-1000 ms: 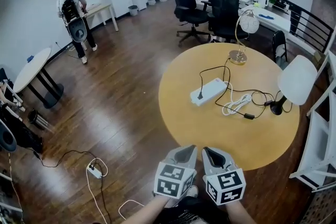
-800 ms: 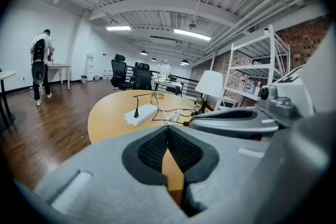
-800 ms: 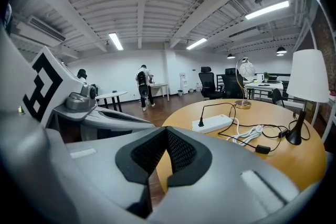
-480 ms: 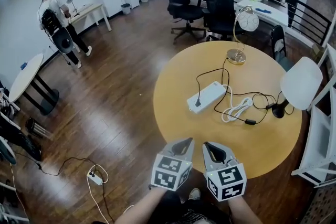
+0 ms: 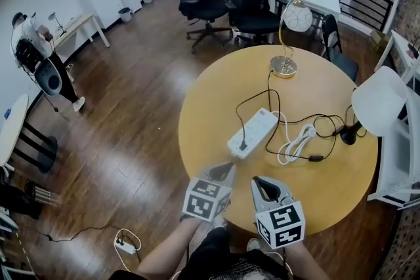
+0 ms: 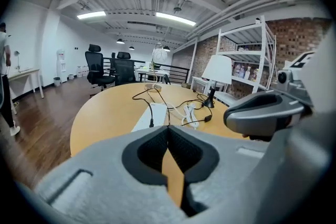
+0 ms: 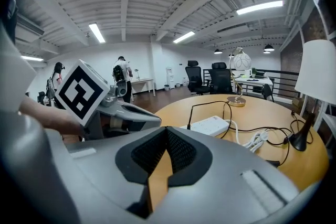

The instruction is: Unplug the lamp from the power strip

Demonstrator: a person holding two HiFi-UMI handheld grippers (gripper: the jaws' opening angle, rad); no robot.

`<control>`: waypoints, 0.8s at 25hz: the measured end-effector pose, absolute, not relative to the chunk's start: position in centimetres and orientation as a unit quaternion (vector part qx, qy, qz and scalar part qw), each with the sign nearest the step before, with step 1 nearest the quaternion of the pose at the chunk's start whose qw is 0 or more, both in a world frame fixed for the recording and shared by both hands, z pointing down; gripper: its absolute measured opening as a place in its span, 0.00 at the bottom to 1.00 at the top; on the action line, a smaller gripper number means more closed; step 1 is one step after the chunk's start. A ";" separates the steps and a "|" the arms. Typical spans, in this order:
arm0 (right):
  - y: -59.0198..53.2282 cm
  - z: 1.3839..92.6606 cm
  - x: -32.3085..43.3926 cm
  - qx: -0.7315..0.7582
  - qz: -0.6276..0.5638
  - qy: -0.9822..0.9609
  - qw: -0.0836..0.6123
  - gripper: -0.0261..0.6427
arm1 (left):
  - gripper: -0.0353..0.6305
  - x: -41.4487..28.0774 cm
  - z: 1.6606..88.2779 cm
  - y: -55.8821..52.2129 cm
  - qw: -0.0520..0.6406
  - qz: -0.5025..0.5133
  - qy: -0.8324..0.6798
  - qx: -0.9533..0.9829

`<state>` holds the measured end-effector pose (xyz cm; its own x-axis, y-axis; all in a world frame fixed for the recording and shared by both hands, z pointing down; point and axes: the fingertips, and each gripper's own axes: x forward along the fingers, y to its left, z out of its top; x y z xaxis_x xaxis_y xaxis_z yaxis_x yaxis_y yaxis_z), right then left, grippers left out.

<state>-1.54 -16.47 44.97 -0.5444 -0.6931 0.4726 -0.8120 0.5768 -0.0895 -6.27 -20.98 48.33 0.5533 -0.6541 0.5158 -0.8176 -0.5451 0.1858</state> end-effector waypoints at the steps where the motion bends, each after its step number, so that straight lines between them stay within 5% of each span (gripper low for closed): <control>1: -17.3 45.4 -1.8 0.439 0.154 -0.862 0.201 0.04 | 0.06 -6.5 48.8 -21.9 0.206 0.204 -0.422 0.859; 20: -27.5 53.7 -4.1 0.456 0.194 -0.807 0.321 0.14 | 0.06 -5.0 57.1 -33.1 0.196 0.315 -0.218 0.903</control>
